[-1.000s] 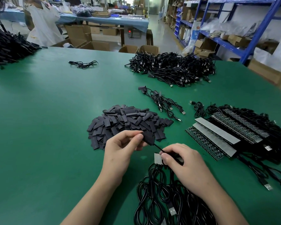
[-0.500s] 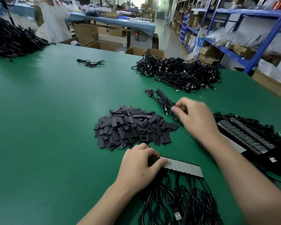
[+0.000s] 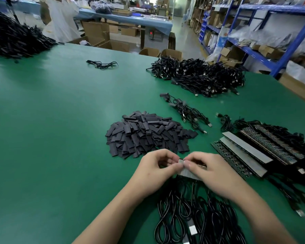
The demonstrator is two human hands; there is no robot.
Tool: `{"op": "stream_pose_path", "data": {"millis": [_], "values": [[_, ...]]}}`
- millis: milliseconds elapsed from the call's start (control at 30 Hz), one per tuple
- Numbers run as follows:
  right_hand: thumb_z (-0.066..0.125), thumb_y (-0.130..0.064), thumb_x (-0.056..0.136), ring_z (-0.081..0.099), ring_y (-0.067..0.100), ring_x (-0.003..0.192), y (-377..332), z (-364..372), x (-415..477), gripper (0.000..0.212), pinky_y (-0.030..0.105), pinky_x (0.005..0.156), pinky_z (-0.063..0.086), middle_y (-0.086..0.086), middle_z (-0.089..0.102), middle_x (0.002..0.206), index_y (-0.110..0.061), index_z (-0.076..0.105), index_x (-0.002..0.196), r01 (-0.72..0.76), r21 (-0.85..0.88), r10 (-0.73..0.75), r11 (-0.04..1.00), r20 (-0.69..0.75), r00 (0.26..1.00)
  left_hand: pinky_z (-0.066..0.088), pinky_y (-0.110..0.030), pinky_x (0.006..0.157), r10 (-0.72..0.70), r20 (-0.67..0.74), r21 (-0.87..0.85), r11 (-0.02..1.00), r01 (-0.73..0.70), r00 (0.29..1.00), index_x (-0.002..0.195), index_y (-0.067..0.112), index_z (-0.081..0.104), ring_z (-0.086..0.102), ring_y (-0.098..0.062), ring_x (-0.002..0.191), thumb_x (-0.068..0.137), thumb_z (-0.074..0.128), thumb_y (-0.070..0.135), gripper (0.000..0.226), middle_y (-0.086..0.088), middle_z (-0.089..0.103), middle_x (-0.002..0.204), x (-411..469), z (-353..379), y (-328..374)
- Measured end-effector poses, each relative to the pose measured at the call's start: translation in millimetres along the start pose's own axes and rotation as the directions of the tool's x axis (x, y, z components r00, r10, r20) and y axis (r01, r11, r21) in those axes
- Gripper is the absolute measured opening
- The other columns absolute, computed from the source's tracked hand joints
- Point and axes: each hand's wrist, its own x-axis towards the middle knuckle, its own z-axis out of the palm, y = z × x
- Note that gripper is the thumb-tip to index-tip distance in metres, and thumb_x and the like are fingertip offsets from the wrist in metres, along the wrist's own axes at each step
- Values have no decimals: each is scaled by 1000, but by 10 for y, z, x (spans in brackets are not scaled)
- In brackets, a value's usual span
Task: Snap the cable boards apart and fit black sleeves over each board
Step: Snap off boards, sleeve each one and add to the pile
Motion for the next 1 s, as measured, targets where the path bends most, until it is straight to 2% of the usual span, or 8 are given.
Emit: {"op": "stream_pose_path", "data": {"millis": [100, 167, 267, 333, 400, 500, 733, 1000], "values": [[60, -51, 98, 66, 1, 79, 84, 147, -140, 9, 32, 72, 56, -18, 72, 85, -45, 66, 97, -15, 31, 18, 999, -96, 995, 53, -29, 80, 2, 8, -4, 1000, -2, 1000, 93, 16, 75, 63, -9, 81, 93, 76, 22, 6, 2, 69, 84, -15, 0, 11], [56, -52, 97, 64, 6, 89, 87, 211, -161, 14, 36, 77, 55, -20, 69, 86, -42, 65, 101, 17, -2, -17, 1000, -151, 988, 51, -27, 76, 34, -2, 61, 998, -34, 999, 91, 18, 74, 62, -8, 77, 96, 72, 29, 12, 0, 69, 81, -21, 4, 15], [55, -48, 98, 52, 1, 102, 78, 300, -180, 15, 29, 86, 45, -29, 60, 94, -41, 64, 107, 61, -58, -72, 996, -198, 978, 48, -28, 71, 80, -1, 149, 986, -79, 997, 86, 20, 73, 59, -7, 70, 99, 66, 35, 20, -5, 70, 80, -21, -5, 18], [49, -51, 97, 47, -10, 102, 57, 336, -199, 21, 20, 87, 37, -31, 56, 91, -38, 64, 106, 106, -91, -125, 990, -229, 965, 45, -26, 67, 84, 15, 167, 982, -85, 996, 81, 23, 71, 55, -7, 67, 101, 63, 37, 25, 3, 63, 70, -15, -11, 17], [43, -50, 97, 49, -9, 95, 27, 361, -205, 26, 19, 88, 34, -28, 56, 88, -33, 63, 102, 151, -144, -184, 978, -256, 949, 41, -26, 63, 82, 35, 182, 979, -87, 996, 73, 27, 66, 51, -7, 63, 102, 60, 40, 32, 9, 57, 66, -7, -3, 0], [38, -50, 97, 50, -1, 90, 13, 396, -201, 29, 26, 88, 38, -24, 57, 88, -32, 61, 99, 167, -134, -198, 977, -269, 942, 37, -27, 60, 110, 52, 215, 969, -119, 993, 67, 29, 61, 46, -9, 61, 103, 59, 40, 38, 9, 52, 64, -2, 15, -40], [41, -55, 94, 45, -9, 101, 73, 415, -203, 29, 15, 81, 32, -26, 55, 90, -35, 62, 97, 152, -23, -152, 988, -292, 944, 35, -25, 58, 182, 46, 188, 964, -188, 982, 73, 18, 61, 43, -8, 60, 102, 55, 41, 38, 12, 48, 63, -4, 77, -81], [39, -60, 93, 44, -7, 101, 91, 434, -196, 33, 19, 82, 35, -26, 54, 87, -38, 61, 101, 125, -2, -121, 992, -259, 958, 33, -27, 59, 154, 71, 142, 976, -163, 985, 75, 8, 53, 39, -11, 62, 107, 53, 31, 39, 6, 42, 66, -24, 77, -79]]}}
